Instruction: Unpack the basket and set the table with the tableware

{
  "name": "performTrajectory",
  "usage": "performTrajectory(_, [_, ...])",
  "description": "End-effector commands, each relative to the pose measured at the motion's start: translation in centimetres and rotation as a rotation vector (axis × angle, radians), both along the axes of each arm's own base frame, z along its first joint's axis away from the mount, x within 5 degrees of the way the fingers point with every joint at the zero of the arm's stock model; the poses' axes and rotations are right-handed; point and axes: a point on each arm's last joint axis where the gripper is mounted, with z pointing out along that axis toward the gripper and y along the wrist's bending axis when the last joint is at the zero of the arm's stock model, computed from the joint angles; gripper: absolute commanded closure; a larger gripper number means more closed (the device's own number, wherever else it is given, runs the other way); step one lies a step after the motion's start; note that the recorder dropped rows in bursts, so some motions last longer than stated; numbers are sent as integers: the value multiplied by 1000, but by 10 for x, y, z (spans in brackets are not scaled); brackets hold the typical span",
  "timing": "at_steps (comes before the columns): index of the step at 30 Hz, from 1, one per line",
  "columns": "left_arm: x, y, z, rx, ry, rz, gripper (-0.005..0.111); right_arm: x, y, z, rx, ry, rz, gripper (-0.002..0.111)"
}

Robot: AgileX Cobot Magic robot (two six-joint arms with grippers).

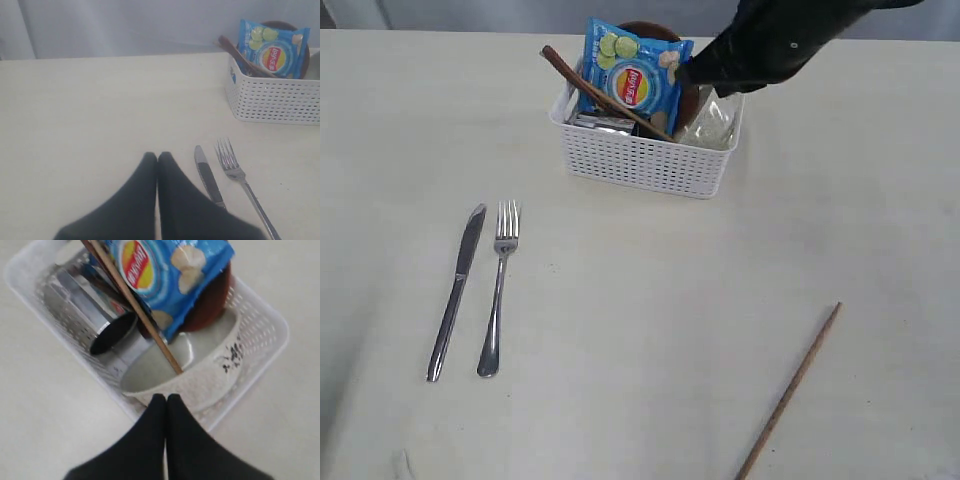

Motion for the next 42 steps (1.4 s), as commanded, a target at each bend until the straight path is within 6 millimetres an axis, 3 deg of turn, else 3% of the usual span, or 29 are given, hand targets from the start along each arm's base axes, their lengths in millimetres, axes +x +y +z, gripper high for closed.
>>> performTrajectory(1, [0,0,0,2,-11,-4,107,8,25,12,63,-54,84,108])
performTrajectory(9, [0,0,0,2,-11,-4,107,30,77,-4,28,-67,226,108])
performTrajectory(18, [0,0,0,2,-11,-4,107,59,98,-25,15,-41,258,108])
performTrajectory(26, [0,0,0,2,-11,-4,107,71,109,-37,25,-15,270,108])
performTrajectory(28, [0,0,0,2,-11,-4,107,73,110,-37,27,-18,271,101])
performTrajectory(34, [0,0,0,2,-11,-4,107,74,110,-41,26,-18,268,60])
performTrajectory(42, [0,0,0,2,-11,-4,107,84,115,-65,32,-41,247,56])
